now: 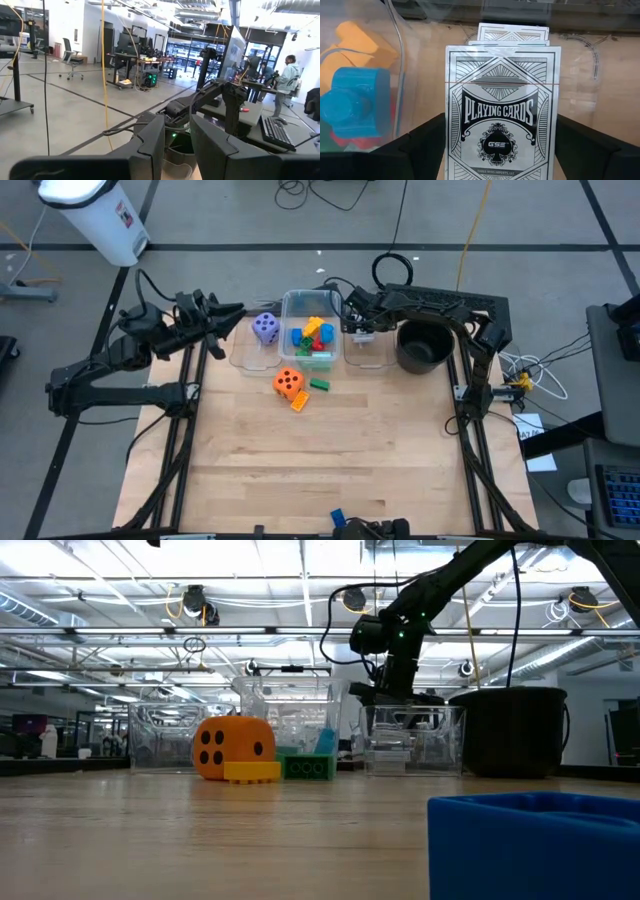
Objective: Pick & Place Toys
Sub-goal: Put the black playing card box into the right transparent bin, then put the green eight stud game piece into the middle transparent bin
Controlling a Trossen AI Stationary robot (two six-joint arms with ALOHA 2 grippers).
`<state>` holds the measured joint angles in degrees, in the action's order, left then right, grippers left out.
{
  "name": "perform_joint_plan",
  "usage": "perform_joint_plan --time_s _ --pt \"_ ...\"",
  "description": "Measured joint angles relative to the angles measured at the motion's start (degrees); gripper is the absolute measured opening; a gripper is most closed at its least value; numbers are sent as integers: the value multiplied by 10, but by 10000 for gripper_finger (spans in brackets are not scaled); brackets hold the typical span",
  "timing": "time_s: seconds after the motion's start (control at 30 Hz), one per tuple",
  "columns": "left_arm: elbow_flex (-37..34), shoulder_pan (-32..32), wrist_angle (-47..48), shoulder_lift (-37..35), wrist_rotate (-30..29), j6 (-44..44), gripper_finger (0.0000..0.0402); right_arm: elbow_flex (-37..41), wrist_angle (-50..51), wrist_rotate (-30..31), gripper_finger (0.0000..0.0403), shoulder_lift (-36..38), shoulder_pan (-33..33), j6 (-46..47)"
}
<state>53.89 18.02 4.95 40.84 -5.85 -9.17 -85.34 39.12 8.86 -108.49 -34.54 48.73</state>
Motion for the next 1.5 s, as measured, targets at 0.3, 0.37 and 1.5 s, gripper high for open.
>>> perform_joint_plan --time_s 0.3,0.37,1.5 --pt "0 0 0 0 0 -2 97 0 -9 0 349 0 0 -7" --pt "0 0 0 0 0 -4 97 0 -10 0 362 0 0 -15" --pt "0 -1 0 55 40 -23 97 -1 -299 -101 366 197 66 -83"
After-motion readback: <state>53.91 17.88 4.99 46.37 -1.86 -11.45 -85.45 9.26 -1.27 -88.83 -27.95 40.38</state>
